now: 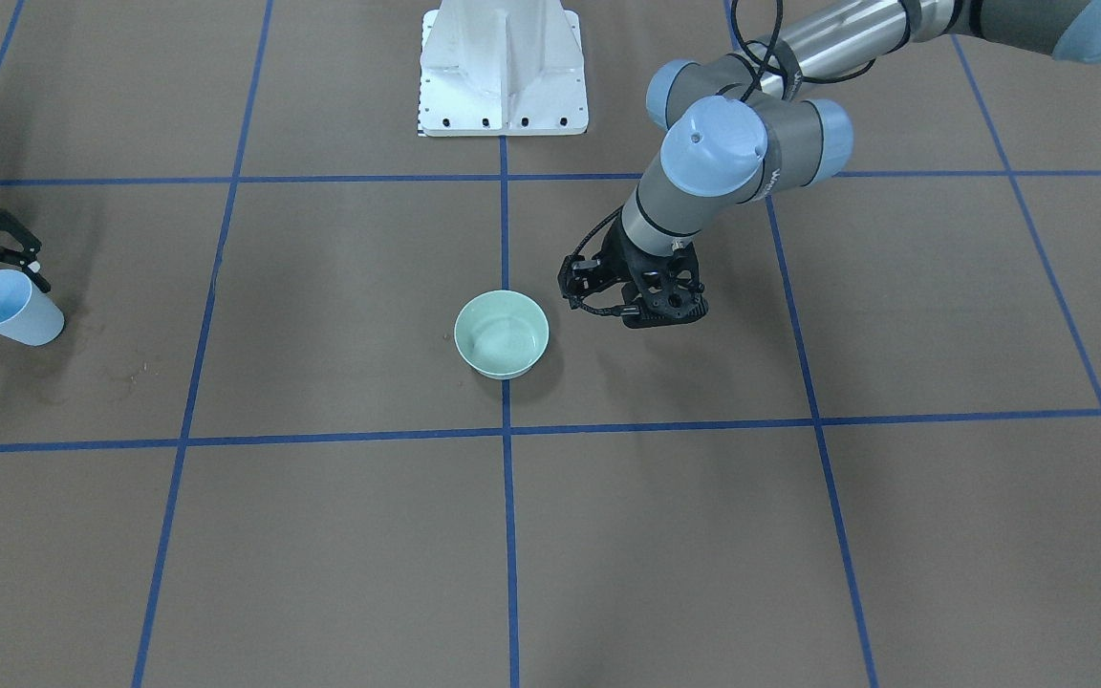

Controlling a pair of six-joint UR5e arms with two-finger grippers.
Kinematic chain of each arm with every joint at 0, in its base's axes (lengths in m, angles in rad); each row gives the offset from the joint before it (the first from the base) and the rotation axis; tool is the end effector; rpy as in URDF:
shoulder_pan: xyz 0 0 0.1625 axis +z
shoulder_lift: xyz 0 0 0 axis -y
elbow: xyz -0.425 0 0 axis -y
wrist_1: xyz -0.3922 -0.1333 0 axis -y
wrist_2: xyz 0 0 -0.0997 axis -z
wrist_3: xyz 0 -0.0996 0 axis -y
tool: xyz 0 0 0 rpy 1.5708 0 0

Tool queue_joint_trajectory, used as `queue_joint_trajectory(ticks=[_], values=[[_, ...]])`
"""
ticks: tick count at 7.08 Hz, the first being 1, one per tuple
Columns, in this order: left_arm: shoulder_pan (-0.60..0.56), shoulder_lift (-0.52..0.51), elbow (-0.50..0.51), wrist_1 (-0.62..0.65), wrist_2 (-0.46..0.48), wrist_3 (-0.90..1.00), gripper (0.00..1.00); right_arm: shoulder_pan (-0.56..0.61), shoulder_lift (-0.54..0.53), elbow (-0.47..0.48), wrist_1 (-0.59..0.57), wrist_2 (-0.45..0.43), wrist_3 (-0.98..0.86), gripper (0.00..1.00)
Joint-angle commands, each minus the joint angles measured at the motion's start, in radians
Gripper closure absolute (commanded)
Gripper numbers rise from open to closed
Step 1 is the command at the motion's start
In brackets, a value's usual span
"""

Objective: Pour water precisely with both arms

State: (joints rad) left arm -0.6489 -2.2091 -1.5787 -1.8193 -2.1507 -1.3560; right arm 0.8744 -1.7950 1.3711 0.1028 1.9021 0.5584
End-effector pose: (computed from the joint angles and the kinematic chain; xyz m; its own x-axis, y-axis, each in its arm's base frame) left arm 0.5052 -0.4820 0.2420 0.5223 -0.1723 -0.8352 0.0549 0.9841 -0.1687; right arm -0.1688 -0.3592 0.6733 0.5546 -0.5870 0.5898 -0.1078 0.6522 0.7504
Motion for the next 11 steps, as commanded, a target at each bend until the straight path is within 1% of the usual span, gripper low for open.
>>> queue_joint_trajectory(ticks=[1,2,4,5,6,7,8,9,10,11], values=[[-0.002,0.000,-0.003,0.000,0.000,0.000,0.23,0.000,0.006,-0.003,0.003,0.000,0.000,0.21],[-0.002,0.000,-0.004,0.000,0.000,0.000,0.23,0.000,0.012,-0.001,0.005,0.000,0.003,0.30],[-0.002,0.000,-0.014,0.000,-0.002,-0.002,0.23,0.000,0.014,0.020,0.003,0.000,0.006,0.64],[-0.003,0.002,-0.018,0.000,-0.003,0.000,0.23,0.000,0.028,0.034,-0.002,0.000,0.008,0.88],[-0.030,0.005,-0.026,0.000,-0.018,0.006,0.23,0.000,0.064,0.039,-0.023,0.003,0.020,1.00],[-0.060,0.061,-0.058,-0.011,-0.070,0.018,0.24,0.000,0.109,0.057,-0.097,0.009,0.059,1.00],[-0.102,0.122,-0.094,-0.009,-0.113,0.096,0.24,0.000,0.155,0.115,-0.221,0.014,0.116,1.00],[-0.138,0.171,-0.109,-0.011,-0.136,0.153,0.24,-0.023,0.179,0.197,-0.362,0.012,0.118,1.00],[-0.158,0.201,-0.109,-0.011,-0.138,0.207,0.24,-0.063,0.244,0.277,-0.538,0.000,0.118,1.00],[-0.173,0.225,-0.107,-0.011,-0.138,0.247,0.24,-0.116,0.326,0.340,-0.725,-0.033,0.118,1.00]])
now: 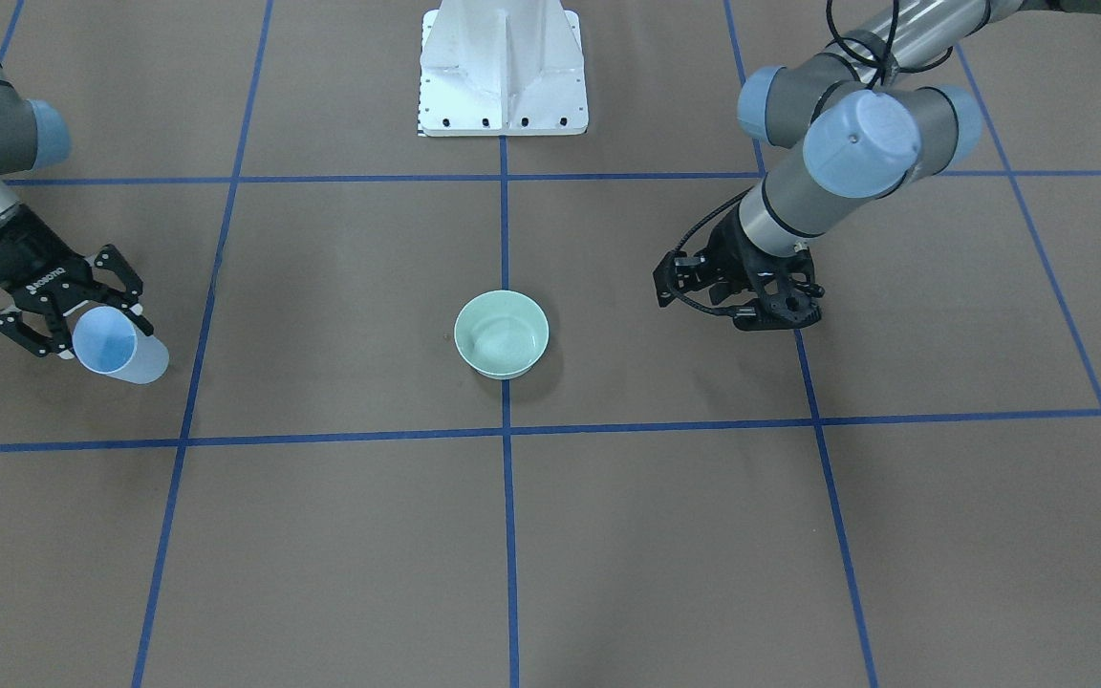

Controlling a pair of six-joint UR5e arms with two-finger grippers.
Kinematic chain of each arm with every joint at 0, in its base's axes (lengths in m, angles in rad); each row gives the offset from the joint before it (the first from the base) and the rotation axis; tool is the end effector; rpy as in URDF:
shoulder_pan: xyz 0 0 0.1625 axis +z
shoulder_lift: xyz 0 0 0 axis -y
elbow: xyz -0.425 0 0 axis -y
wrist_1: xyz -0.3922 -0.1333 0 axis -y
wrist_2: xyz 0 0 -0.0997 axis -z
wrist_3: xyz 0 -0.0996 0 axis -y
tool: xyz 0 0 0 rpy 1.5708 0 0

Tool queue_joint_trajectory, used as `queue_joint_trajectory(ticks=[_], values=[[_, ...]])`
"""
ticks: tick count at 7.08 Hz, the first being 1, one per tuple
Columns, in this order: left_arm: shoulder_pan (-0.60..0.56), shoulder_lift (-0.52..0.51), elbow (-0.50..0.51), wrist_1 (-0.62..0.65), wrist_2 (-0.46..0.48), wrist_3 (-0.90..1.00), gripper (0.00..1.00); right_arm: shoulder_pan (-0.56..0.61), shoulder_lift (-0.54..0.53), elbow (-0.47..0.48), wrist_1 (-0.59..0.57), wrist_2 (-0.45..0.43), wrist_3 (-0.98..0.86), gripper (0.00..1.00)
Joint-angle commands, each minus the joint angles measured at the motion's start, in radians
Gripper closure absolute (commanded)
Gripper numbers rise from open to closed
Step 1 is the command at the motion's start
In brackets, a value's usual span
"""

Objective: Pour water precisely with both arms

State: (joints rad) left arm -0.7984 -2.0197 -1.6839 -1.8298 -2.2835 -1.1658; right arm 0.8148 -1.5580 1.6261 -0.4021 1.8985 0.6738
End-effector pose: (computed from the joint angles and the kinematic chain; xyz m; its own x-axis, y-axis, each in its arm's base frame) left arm 0.3974 -0.5055 0.3148 0.5190 -0.1055 -0.8482 0.0038 0.9926 -0.1212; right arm -0.2820 -0.4467 0.4975 0.5156 -0.5316 0.6719 -0.1239 0.7297 0.6724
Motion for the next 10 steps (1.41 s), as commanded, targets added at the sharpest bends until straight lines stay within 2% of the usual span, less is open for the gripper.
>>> queue_joint_trajectory(ticks=[1,2,3,4,5,6,7,8,10], values=[[-0.037,0.045,0.004,0.000,-0.005,0.087,0.24,-0.125,0.158,0.145,-0.388,-0.094,0.004,1.00],[-0.050,0.047,0.015,0.006,-0.004,0.116,0.24,-0.170,0.220,0.209,-0.566,-0.136,0.003,1.00],[-0.059,0.047,0.027,0.006,-0.004,0.138,0.24,-0.205,0.342,0.228,-0.778,-0.156,0.004,1.00],[-0.065,0.049,0.030,0.010,-0.004,0.149,0.24,-0.250,0.480,0.225,-1.002,-0.177,0.006,1.00],[-0.068,0.061,0.032,0.004,-0.005,0.150,0.24,-0.296,0.569,0.215,-1.141,-0.205,0.036,1.00],[-0.073,0.082,0.030,0.001,-0.005,0.181,0.24,-0.312,0.638,0.183,-1.225,-0.217,0.044,1.00],[-0.091,0.114,0.024,0.000,-0.007,0.226,0.24,-0.321,0.720,0.108,-1.274,-0.219,0.034,1.00],[-0.106,0.130,0.024,0.000,-0.028,0.250,0.24,-0.328,0.733,0.075,-1.276,-0.211,0.012,1.00],[-0.117,0.134,0.023,0.001,-0.040,0.256,0.24,-0.341,0.757,0.019,-1.279,-0.216,-0.250,1.00]])
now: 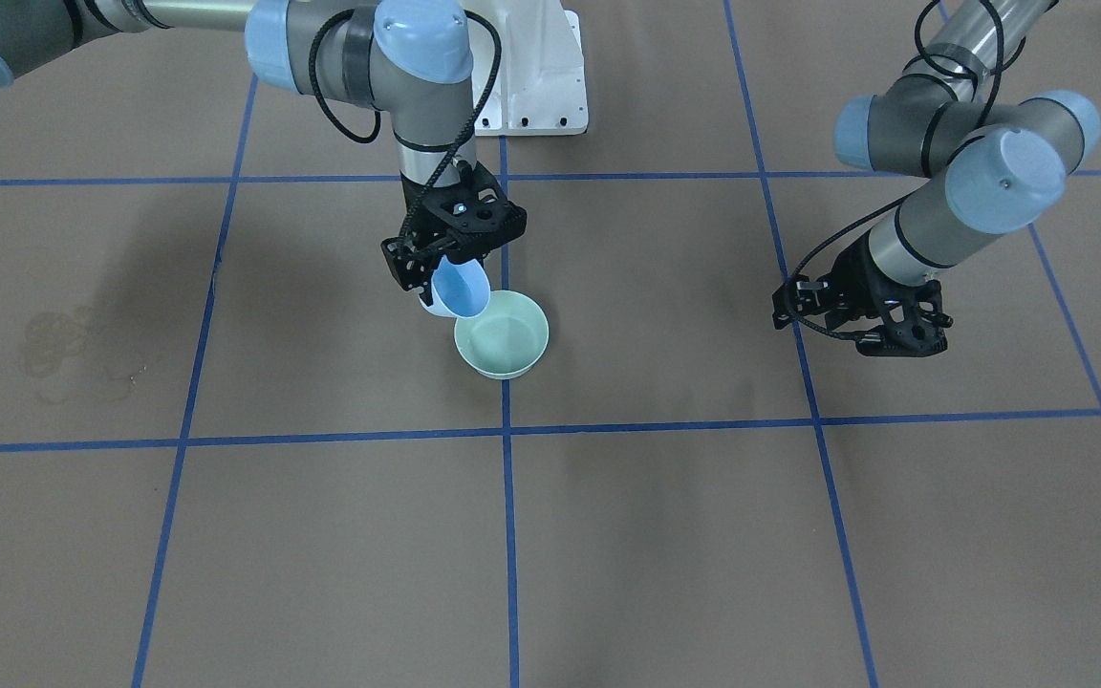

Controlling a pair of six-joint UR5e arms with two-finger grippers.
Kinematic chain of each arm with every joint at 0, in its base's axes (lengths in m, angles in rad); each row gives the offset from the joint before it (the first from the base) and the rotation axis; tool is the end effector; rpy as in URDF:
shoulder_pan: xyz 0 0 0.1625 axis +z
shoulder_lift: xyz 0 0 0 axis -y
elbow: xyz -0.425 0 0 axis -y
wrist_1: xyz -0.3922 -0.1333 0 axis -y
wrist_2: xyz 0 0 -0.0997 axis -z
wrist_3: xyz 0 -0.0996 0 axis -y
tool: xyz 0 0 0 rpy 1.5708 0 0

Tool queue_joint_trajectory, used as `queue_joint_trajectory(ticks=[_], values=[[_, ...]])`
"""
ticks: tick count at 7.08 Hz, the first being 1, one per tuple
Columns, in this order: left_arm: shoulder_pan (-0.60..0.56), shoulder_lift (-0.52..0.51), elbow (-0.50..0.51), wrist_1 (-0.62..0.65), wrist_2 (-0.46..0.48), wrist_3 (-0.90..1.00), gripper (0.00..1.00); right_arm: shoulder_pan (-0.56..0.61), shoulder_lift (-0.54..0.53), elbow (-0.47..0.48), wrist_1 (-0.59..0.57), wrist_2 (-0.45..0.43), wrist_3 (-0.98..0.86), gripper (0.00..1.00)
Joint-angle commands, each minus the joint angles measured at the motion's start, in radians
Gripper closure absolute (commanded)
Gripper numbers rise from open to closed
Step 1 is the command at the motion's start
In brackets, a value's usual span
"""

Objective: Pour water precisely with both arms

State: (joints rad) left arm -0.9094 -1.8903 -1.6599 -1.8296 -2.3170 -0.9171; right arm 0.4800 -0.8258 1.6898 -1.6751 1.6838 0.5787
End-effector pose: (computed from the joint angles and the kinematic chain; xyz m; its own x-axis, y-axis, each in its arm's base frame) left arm 0.3271 -0.5272 0.4059 0.5784 -0.0161 -0.8156 -0.0383 0.9982 -0.0469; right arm -0.5497 -0.4238 0.1798 0.6782 -0.5847 0.4451 0.3251 0.7819 0.5318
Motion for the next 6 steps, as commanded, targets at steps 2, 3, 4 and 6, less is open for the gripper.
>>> queue_joint_trajectory(ticks=[2,3,4,6], values=[[-0.006,0.013,-0.003,0.001,-0.007,0.007,0.24,-0.006,0.147,-0.122,-0.204,-0.001,-0.274,1.00],[-0.006,0.014,-0.003,0.000,-0.007,0.007,0.24,-0.006,0.172,-0.119,-0.284,-0.013,-0.383,1.00],[-0.006,0.016,-0.004,0.000,-0.007,0.007,0.24,-0.006,0.174,-0.125,-0.290,-0.038,-0.396,1.00],[-0.006,0.022,-0.008,0.000,-0.007,0.007,0.24,-0.006,0.232,-0.183,-0.354,-0.091,-0.552,1.00]])
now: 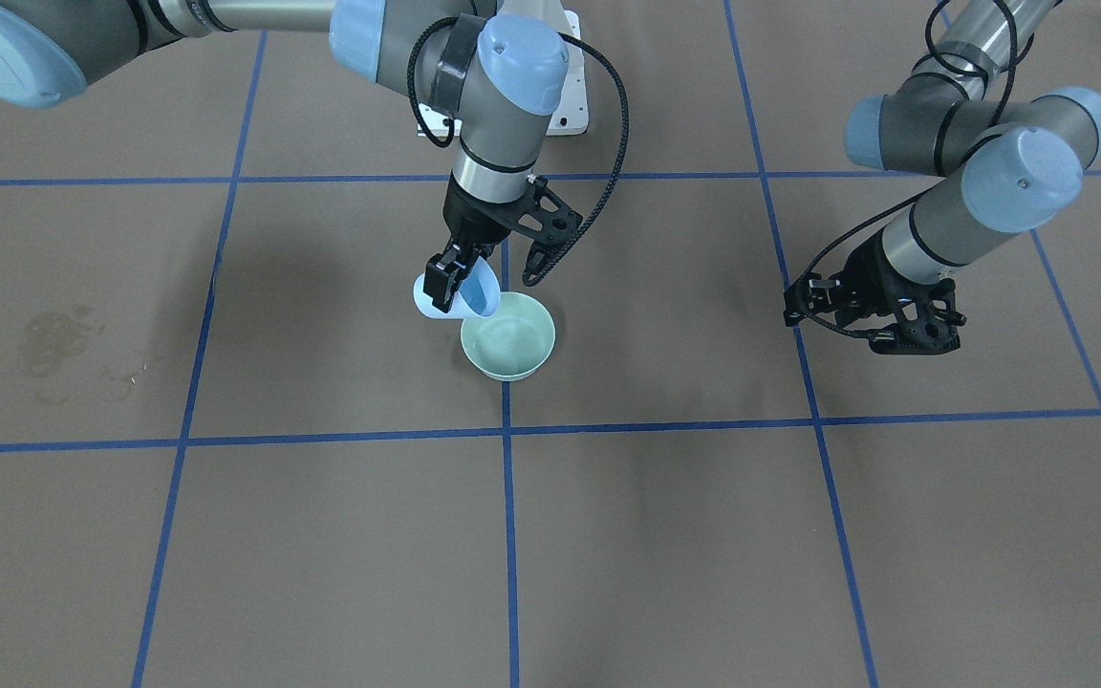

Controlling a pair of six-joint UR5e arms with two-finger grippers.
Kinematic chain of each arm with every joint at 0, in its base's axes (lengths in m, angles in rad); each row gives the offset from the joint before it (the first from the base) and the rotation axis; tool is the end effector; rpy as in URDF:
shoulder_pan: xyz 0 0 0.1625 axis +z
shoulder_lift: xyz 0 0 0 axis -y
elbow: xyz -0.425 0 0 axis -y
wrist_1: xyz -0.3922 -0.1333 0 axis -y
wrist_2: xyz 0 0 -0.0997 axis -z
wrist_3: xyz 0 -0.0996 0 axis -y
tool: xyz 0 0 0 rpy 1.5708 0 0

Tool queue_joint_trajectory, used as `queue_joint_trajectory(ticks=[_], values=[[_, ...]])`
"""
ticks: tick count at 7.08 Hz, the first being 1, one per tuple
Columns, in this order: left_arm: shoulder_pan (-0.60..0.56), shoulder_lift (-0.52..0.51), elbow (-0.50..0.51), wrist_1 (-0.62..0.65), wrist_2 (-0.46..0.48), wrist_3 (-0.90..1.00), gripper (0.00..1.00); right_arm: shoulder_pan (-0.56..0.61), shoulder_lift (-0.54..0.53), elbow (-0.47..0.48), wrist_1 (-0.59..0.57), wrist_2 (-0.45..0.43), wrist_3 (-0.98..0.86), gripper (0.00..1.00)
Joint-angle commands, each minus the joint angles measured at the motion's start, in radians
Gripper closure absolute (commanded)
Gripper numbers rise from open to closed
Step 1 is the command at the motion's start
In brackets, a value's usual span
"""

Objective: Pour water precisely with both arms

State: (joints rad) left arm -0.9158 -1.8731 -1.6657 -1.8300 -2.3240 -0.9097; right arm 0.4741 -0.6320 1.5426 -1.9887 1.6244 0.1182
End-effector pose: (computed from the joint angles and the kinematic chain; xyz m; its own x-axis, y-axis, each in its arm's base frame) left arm 0.3208 -0.5247 0.4132 0.5800 -0.0198 -0.8144 -0.0403 0.9978 -0.0530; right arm -0.5807 -0.4418 0.1443 0.5228 -0.8463 0.1027 0.7273 0.5056 0.4641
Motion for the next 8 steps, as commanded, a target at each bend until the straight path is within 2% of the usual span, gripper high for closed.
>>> queue_joint_trajectory(ticks=[1,2,4,5,7,8], values=[[0.000,0.015,-0.006,0.000,0.000,0.000,0.24,0.000,0.084,-0.111,-0.045,-0.044,-0.109,1.00],[0.000,0.025,-0.017,0.000,0.000,0.000,0.24,0.000,0.142,-0.212,-0.048,-0.082,-0.153,1.00],[0.000,0.026,-0.019,0.000,0.000,0.000,0.24,-0.017,0.166,-0.216,-0.148,-0.196,-0.340,1.00],[0.000,0.032,-0.017,-0.002,0.000,0.000,0.24,-0.038,0.167,-0.222,-0.160,-0.257,-0.377,1.00],[0.000,0.040,-0.016,-0.003,0.000,0.000,0.24,-0.048,0.170,-0.223,-0.183,-0.299,-0.417,1.00],[0.000,0.040,-0.014,-0.003,0.000,0.000,0.24,-0.048,0.173,-0.223,-0.185,-0.322,-0.493,1.00]])
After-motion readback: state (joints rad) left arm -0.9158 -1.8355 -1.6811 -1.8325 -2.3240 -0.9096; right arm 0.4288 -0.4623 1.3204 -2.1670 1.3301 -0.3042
